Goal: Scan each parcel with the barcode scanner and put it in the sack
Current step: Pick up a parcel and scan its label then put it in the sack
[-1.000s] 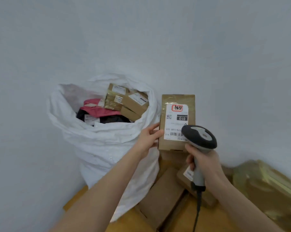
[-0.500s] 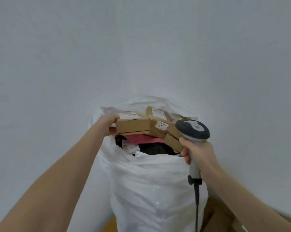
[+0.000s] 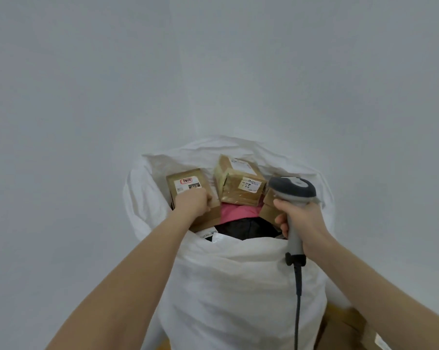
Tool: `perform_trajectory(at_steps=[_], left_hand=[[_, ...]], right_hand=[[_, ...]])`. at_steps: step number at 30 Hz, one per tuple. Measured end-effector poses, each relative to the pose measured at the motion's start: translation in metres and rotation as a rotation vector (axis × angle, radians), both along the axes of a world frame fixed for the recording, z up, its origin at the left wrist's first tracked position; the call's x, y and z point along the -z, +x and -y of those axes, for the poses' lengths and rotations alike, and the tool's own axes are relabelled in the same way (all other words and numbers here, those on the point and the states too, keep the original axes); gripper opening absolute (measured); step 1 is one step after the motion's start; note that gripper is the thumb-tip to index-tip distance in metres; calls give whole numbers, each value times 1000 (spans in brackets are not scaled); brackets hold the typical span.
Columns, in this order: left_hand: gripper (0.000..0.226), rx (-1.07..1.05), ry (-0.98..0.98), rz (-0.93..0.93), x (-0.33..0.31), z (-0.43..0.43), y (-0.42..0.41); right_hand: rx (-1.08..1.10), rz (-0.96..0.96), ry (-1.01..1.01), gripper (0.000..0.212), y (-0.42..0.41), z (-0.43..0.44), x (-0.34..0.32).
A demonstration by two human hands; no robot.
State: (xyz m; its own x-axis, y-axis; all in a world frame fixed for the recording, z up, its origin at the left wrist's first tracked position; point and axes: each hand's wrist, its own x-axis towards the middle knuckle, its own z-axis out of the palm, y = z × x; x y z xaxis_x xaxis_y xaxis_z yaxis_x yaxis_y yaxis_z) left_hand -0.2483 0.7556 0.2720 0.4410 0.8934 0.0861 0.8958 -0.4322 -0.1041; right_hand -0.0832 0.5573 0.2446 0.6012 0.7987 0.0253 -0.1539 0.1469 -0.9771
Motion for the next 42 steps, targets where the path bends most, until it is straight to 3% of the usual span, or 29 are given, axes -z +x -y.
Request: perform_trajectory(at_steps=[8, 12, 15, 19, 24, 27, 30, 35, 39, 42], left_hand=[[30, -13, 12, 62, 10, -21, 5], [45, 11, 88, 281, -8, 0, 29], [57, 111, 218, 351, -11, 38, 65], [48, 247, 376, 362, -11, 87, 112], [45, 482, 412, 449, 15, 159, 187], [45, 598, 282, 481, 64, 208, 237], [50, 582, 20, 384, 133, 241, 274], [66, 301, -505, 268, 258, 247, 286], [94, -7, -808, 381, 325, 233, 279], [95, -191, -943, 498, 356, 229, 279]], right_hand=[[46, -44, -27, 15, 17, 5, -3], [82, -100, -20, 16, 32, 26, -1], [94, -150, -10, 14, 44, 44, 2], [117, -181, -34, 12, 66, 79, 17], [191, -249, -89, 14, 114, 145, 65], [242, -305, -173, 16, 139, 182, 105], [284, -338, -243, 16, 160, 211, 144], [335, -394, -333, 15, 180, 240, 206], [367, -448, -412, 14, 191, 247, 248], [386, -493, -449, 19, 193, 249, 272]])
